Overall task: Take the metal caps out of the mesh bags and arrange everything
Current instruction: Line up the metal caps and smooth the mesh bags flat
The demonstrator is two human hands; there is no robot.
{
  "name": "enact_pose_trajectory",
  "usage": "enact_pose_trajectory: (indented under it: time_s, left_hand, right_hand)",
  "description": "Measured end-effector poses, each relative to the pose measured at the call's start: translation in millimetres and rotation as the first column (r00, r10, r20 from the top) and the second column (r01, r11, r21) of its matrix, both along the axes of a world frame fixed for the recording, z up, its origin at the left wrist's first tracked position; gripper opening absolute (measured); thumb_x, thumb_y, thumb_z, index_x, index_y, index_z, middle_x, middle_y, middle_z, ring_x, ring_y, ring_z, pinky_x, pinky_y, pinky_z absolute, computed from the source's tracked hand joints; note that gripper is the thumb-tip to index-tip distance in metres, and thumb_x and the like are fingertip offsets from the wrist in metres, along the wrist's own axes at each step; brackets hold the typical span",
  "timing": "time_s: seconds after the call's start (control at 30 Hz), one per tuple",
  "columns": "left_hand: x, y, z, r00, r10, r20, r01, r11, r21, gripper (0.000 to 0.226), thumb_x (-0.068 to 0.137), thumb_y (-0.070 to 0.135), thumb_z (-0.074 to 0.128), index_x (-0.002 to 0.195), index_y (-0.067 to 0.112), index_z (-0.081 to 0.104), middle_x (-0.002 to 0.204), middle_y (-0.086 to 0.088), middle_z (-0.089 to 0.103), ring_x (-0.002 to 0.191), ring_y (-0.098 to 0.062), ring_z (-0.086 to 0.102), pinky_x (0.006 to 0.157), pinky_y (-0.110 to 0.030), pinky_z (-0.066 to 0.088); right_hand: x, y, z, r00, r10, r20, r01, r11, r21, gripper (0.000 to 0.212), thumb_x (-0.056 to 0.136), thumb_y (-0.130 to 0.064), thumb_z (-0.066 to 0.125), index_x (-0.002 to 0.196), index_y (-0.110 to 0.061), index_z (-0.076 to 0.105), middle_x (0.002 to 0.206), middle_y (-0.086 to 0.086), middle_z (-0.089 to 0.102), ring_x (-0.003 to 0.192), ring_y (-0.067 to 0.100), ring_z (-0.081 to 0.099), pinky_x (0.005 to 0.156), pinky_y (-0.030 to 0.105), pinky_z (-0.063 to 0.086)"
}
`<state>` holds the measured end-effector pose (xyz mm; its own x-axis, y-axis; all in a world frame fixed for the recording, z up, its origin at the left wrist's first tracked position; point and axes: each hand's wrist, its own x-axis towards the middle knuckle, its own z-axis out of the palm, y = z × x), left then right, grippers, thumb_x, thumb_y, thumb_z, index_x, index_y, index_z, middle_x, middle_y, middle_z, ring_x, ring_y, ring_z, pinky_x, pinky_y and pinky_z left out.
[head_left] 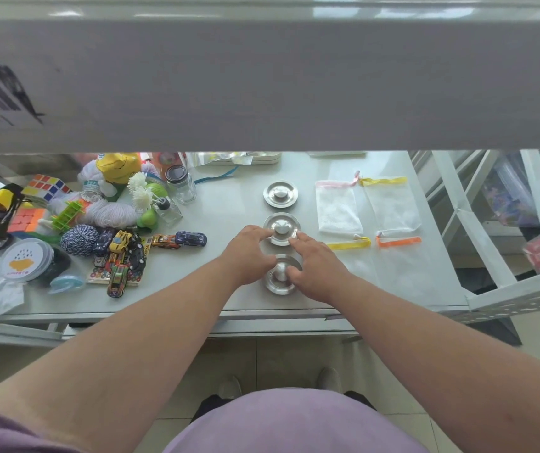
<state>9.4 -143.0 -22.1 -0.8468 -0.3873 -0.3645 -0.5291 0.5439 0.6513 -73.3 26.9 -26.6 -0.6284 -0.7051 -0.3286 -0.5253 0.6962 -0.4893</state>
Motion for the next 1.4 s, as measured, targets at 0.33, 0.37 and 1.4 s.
enact_pose_trajectory:
  time_s: [0.33,0.37,1.4]
  left_hand:
    - [27.2,6.8,-10.6,0.993,0.117,0.010,-0.118,0.986,0.118,0.058,0.087,0.011,0.074,0.142,0.024,0.066,0.120,-0.006,0.067,0.098,-0.027,0.069,0.082,-0.033,0.058]
    - [27.9,8.6,-11.4,0.993,0.118,0.006,-0.118,0.985,0.124,0.057,0.087,0.009,0.074,0.142,0.024,0.066,0.119,-0.007,0.068,0.097,-0.027,0.069,0.084,-0.034,0.059]
    - [-71.9,61.0,13.4,0.966,-0.256,0.029,0.226,0.788,-0.573,0.046,0.101,0.051,0.059,0.145,0.038,0.065,0.142,0.009,0.067,0.137,-0.021,0.054,0.113,-0.046,0.034]
  right_hand:
    - [16.9,18.5,-3.8,0.998,-0.057,-0.032,0.052,0.989,-0.137,0.049,0.088,-0.017,0.067,0.137,-0.012,0.065,0.135,0.010,0.065,0.127,0.027,0.058,0.114,0.034,0.040]
    - [17.2,18.8,-3.8,0.997,-0.064,-0.033,0.059,0.988,-0.141,0.049,0.088,-0.015,0.067,0.136,-0.011,0.065,0.133,0.011,0.066,0.124,0.027,0.060,0.113,0.033,0.042]
    - [-85.2,94.6,12.5,0.947,-0.282,-0.152,0.253,0.949,-0.187,0.035,0.097,-0.025,0.065,0.132,-0.017,0.069,0.136,0.003,0.069,0.127,0.028,0.055,0.111,0.040,0.041]
